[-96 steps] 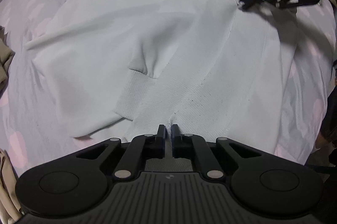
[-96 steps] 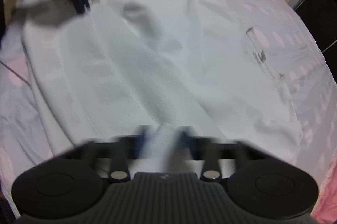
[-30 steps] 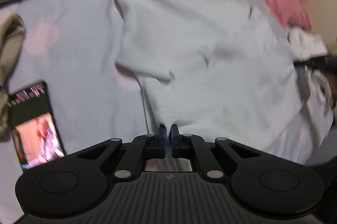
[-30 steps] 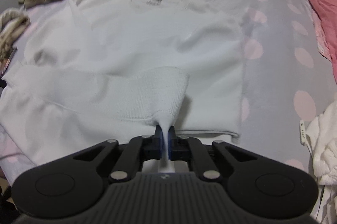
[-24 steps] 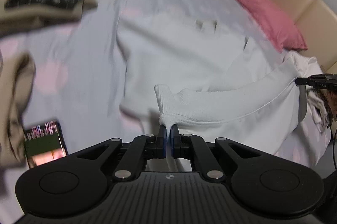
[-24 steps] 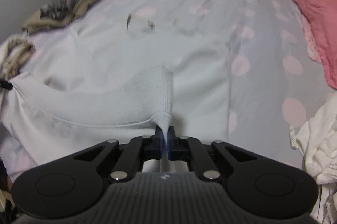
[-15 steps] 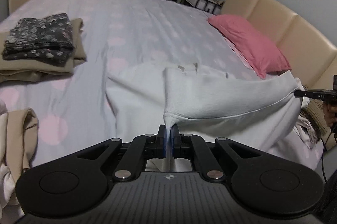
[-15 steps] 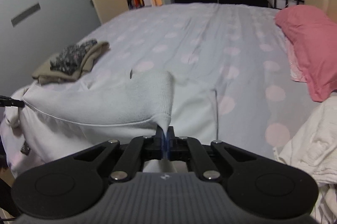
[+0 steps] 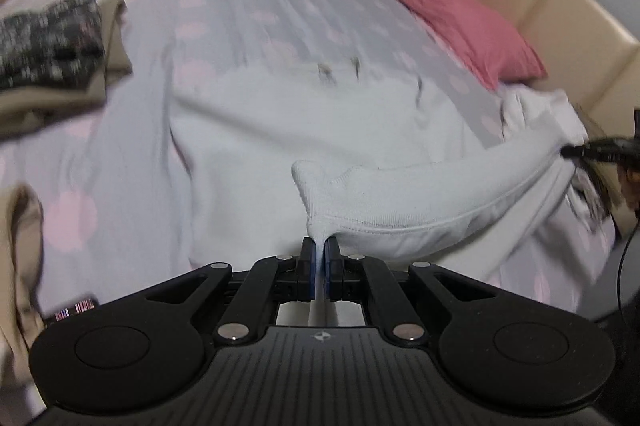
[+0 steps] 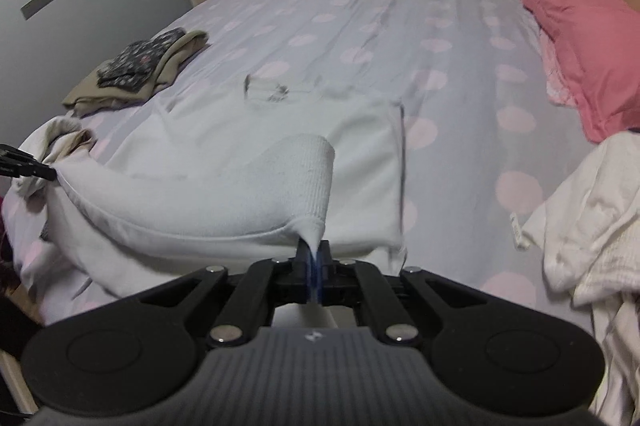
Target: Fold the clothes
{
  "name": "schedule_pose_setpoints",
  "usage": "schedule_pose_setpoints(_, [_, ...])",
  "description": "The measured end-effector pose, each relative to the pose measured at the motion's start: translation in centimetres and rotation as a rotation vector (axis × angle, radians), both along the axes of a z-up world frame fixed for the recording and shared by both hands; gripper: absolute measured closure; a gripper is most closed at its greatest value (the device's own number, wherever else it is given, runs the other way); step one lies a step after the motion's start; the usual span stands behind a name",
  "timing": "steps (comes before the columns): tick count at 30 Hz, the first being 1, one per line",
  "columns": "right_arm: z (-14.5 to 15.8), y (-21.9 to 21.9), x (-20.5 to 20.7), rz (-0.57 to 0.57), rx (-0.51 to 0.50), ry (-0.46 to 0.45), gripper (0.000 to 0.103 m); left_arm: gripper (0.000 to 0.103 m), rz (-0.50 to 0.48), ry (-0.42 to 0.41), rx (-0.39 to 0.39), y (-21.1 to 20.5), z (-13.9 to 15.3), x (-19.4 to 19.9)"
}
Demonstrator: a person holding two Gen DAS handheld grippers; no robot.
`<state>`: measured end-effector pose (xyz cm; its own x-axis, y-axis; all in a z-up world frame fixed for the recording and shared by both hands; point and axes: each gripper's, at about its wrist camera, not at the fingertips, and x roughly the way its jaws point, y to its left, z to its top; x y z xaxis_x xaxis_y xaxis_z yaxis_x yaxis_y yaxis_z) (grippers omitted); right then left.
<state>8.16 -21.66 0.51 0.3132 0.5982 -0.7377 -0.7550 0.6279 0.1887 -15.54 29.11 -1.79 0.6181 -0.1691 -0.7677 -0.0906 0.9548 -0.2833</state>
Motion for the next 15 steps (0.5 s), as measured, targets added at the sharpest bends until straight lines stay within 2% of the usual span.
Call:
schedule_pose_setpoints(2, [0.3, 0.8, 1.0, -0.021, 0.021, -0.018, 0.1, 0.101, 0.03, -0.044, 0.015, 0.6, 1.0, 1.3])
schedule_pose_setpoints(4, [0.5, 1.6, 2.1, -0.041, 0.041, -0.037, 0.1, 0.101, 0.067, -0.052, 0.034, 1.2, 0.8, 2.9])
schedule_pose_setpoints(7, [-0.5, 3.9, 4.3, -0.069, 0.009, -0.053, 0.1, 0.101, 0.098, -0.01, 0.099, 1.7, -1.2, 5.7])
schedule_pose_setpoints(11, [-3.7, 7.1, 6.2, -0.084, -0.081, -0.061, 0.1, 0.099, 0.102, 0.113, 0.209, 1.4, -4.5, 7.8])
schedule_pose_setpoints(13, [-5.6, 8.5, 6.3, -0.094, -0.163, -0.069, 0.094, 0.098, 0.108, 0.183, 0.293, 0.9, -5.6, 8.2])
schedule_pose_setpoints(15, [-6.4, 8.9, 6.0, -0.091, -0.217, -0.082, 0.088, 0.098, 0.14, 0.176, 0.37, 0.7, -5.1, 7.8])
